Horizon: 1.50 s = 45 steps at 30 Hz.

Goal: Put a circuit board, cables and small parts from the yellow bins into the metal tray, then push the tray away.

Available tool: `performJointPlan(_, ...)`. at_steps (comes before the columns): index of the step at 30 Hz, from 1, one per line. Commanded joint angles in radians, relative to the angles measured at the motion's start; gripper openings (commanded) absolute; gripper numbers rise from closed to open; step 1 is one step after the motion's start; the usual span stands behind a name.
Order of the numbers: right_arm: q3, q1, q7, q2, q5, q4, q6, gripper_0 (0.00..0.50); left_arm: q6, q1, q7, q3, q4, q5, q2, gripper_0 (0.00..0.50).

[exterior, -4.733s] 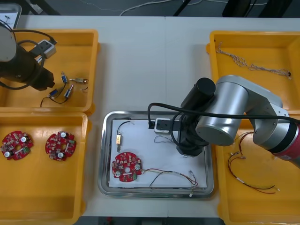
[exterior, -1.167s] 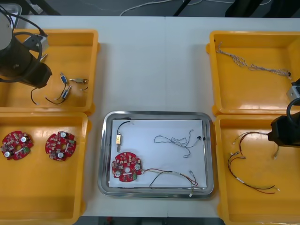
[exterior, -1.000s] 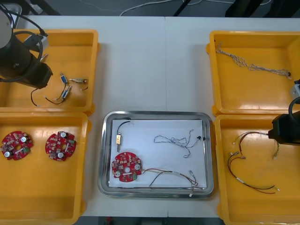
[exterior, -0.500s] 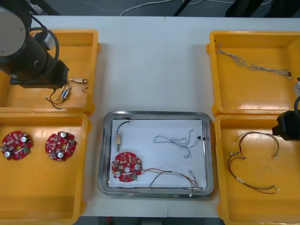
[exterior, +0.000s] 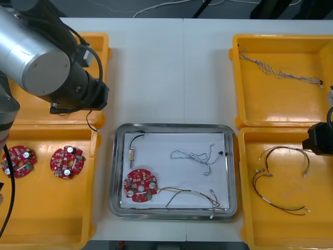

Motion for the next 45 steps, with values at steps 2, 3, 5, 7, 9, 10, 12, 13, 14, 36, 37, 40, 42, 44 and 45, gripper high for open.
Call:
performJointPlan(2, -0.034, 0.013, 0.059, -0.04, 0.004, -0.008, -0.005, 0.5, 0.008, 0.066, 0.075, -0.046, -0.091, -0.059, -0.06, 0.0)
performJointPlan(3, -0.034, 0.013, 0.059, -0.04, 0.004, -0.008, -0.005, 0.5, 0.008, 0.074, 0.078, -0.06, -0.1, -0.072, -0.063, 0.0)
performJointPlan(5, -0.034, 0.013, 0.059, -0.04, 0.004, -0.008, -0.005, 0.5, 0.008, 0.081, 0.086, -0.086, -0.107, -0.087, -0.065, 0.0)
performJointPlan(7, -0.034, 0.013, 0.059, -0.04, 0.004, -0.008, -0.005, 0.5, 0.008, 0.081, 0.096, -0.113, -0.107, -0.096, -0.065, 0.0)
performJointPlan(9, -0.034, 0.013, 0.059, -0.04, 0.004, -0.008, -0.005, 0.5, 0.008, 0.081, 0.136, -0.149, -0.107, -0.102, -0.065, 0.0)
performJointPlan(10, -0.034, 0.013, 0.059, -0.04, 0.004, -0.008, -0.005, 0.5, 0.008, 0.081, 0.155, -0.167, -0.115, -0.115, -0.068, 0.0)
performJointPlan(12, -0.034, 0.013, 0.059, -0.04, 0.004, -0.008, -0.005, 0.5, 0.008, 0.081, 0.187, -0.195, -0.121, -0.127, -0.079, 0.0)
performJointPlan(13, -0.034, 0.013, 0.059, -0.04, 0.004, -0.008, -0.005, 0.5, 0.008, 0.081, 0.194, -0.201, -0.121, -0.13, -0.082, 0.0)
performJointPlan(14, -0.034, 0.013, 0.059, -0.04, 0.004, -0.008, -0.005, 0.5, 0.008, 0.081, 0.213, -0.218, -0.121, -0.138, -0.088, 0.0)
performJointPlan(36, -0.034, 0.013, 0.059, -0.04, 0.004, -0.008, -0.005, 0.5, -0.122, 0.097, 0.325, -0.426, -0.058, -0.248, -0.14, 0.0)
performJointPlan(37, -0.034, 0.013, 0.059, -0.04, 0.004, -0.008, -0.005, 0.5, -0.137, 0.097, 0.326, -0.437, -0.052, -0.25, -0.14, 0.0)
performJointPlan(40, -0.034, 0.013, 0.059, -0.04, 0.004, -0.008, -0.005, 0.5, -0.17, 0.097, 0.329, -0.462, -0.032, -0.26, -0.14, 0.0)
performJointPlan(42, -0.034, 0.013, 0.059, -0.04, 0.004, -0.008, -0.005, 0.5, -0.193, 0.097, 0.331, -0.479, -0.015, -0.27, -0.14, 0.0)
performJointPlan(44, -0.034, 0.013, 0.059, -0.04, 0.004, -0.008, -0.005, 0.5, -0.219, 0.097, 0.331, -0.499, 0.014, -0.28, -0.14, 0.0)
performJointPlan(45, -0.034, 0.013, 0.059, -0.04, 0.004, -0.008, -0.005, 0.5, -0.225, 0.097, 0.333, -0.502, 0.02, -0.283, -0.14, 0.0)
